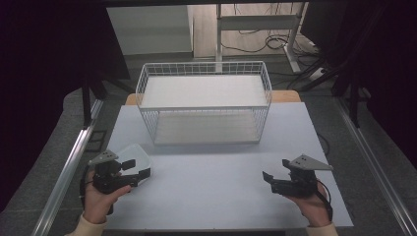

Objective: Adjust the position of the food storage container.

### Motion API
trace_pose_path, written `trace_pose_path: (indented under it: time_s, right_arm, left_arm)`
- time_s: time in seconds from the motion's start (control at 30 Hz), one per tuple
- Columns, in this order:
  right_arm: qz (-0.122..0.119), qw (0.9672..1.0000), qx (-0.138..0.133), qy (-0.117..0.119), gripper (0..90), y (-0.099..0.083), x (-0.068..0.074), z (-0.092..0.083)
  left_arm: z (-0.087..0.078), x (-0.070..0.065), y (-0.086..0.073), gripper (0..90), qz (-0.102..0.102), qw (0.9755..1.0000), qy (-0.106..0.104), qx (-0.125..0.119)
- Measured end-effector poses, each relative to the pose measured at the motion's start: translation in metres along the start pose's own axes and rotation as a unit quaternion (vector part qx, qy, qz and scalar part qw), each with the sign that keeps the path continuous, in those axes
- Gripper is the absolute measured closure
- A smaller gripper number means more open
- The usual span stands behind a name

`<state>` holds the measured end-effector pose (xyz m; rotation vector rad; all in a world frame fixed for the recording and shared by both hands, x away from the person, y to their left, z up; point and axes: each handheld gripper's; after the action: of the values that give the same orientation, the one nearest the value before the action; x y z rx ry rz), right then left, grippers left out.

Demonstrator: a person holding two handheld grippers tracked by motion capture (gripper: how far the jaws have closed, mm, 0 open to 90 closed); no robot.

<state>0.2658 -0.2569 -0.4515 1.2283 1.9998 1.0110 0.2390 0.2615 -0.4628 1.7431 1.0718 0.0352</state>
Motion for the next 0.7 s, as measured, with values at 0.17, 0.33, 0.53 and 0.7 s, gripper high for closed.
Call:
trace_pose_path:
  time_s: [0.17,0.33,0.53,0.7]
  right_arm:
    - [0.000,1.0000,0.007,0.004,18.9,-0.0011,0.0004,0.0010]
    - [-0.001,0.9999,0.006,0.009,19.4,0.0001,0.0020,-0.0001]
    - [-0.001,0.9999,0.012,0.006,19.4,-0.0021,0.0011,0.0021]
    - [0.001,0.9999,0.014,0.007,19.5,-0.0020,0.0009,0.0029]
  left_arm:
    - [0.0011,0.0001,-0.0004,21.3,-0.002,1.0000,-0.001,0.001]
    - [0.0026,0.0001,-0.0007,21.3,0.000,1.0000,-0.001,0.004]
    - [0.0013,0.0002,-0.0007,21.3,-0.002,1.0000,0.000,0.003]
    - [0.0002,0.0001,0.0002,21.3,0.000,1.0000,0.005,0.002]
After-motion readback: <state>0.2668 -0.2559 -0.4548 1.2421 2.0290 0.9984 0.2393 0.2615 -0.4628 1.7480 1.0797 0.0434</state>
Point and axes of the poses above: each handheld gripper's, and its own axes: z roughly forward along the jaws, y roughly out of its top, x roughly to its left, and after that the axes turned 13 degrees about -y, right-handed
